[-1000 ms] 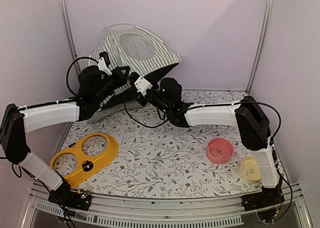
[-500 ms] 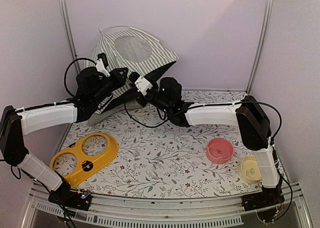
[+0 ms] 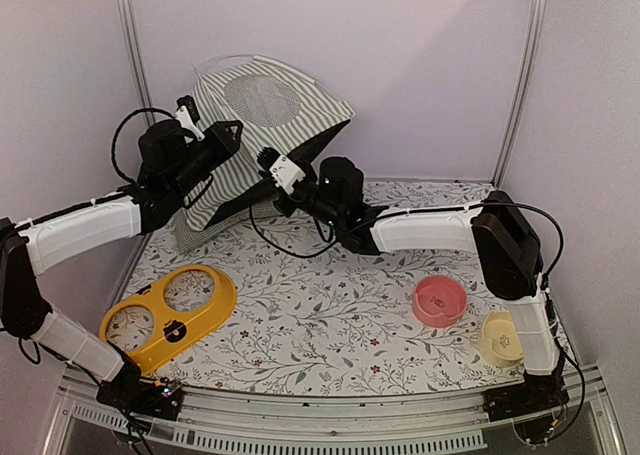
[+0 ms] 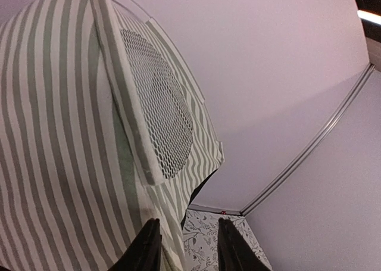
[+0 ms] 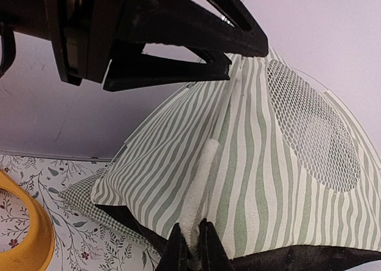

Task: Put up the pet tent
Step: Insert the tent pole into the pole socket of the pet tent.

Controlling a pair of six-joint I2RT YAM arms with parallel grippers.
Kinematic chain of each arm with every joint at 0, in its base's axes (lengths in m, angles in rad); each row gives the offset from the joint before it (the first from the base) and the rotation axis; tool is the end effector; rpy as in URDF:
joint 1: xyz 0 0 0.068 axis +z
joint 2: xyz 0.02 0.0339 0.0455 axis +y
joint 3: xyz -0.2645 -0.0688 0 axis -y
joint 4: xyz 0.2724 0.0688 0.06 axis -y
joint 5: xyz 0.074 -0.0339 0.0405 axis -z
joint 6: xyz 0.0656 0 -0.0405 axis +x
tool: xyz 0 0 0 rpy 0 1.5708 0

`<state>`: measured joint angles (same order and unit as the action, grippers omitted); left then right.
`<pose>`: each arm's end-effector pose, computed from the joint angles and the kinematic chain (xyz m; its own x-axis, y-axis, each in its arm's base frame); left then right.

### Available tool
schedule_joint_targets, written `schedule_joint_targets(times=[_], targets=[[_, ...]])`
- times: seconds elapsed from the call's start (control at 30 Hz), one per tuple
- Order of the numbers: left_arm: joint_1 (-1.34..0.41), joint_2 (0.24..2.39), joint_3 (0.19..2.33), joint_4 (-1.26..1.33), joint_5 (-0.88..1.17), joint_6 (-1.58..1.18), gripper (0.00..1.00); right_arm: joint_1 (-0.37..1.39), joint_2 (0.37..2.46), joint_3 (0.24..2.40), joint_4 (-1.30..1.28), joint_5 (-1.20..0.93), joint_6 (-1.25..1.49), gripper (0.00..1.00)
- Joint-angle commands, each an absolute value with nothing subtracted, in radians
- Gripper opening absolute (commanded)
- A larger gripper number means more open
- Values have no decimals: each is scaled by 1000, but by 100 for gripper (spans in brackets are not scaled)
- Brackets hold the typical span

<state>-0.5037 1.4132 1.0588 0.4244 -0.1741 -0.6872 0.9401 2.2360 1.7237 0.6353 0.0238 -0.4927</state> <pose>0.3497 -0.1798 0.3462 -0.1582 -0.6262 -0.7634 0.2893 0.7098 -0.6422 0.3484 0.4745 0.2575 0.4391 -0.2006 -0.8758 -0.6649 0.5831 -0.4669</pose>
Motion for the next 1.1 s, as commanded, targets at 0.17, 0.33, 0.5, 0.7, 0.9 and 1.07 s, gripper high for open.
schedule_joint_targets(times=[0.17,0.33,0.5,0.7,0.9,1.07], targets=[[-441,1433,1145,276,-116,-770,29,929,2200,1697,617,37,-486,0],[-427,1445,1163,243,-21,-812,29,929,2201,1697,615,35,-489,0],[-412,1455,1202,176,69,-859,24,928,2204,1697,615,34,-493,0],[-404,1461,1234,130,94,-872,13,928,2207,1700,615,31,-492,0],[-404,1474,1241,94,88,-849,0,929,2213,1712,605,26,-491,0],[-418,1462,1181,102,60,-824,0,928,2201,1714,585,31,-486,0]])
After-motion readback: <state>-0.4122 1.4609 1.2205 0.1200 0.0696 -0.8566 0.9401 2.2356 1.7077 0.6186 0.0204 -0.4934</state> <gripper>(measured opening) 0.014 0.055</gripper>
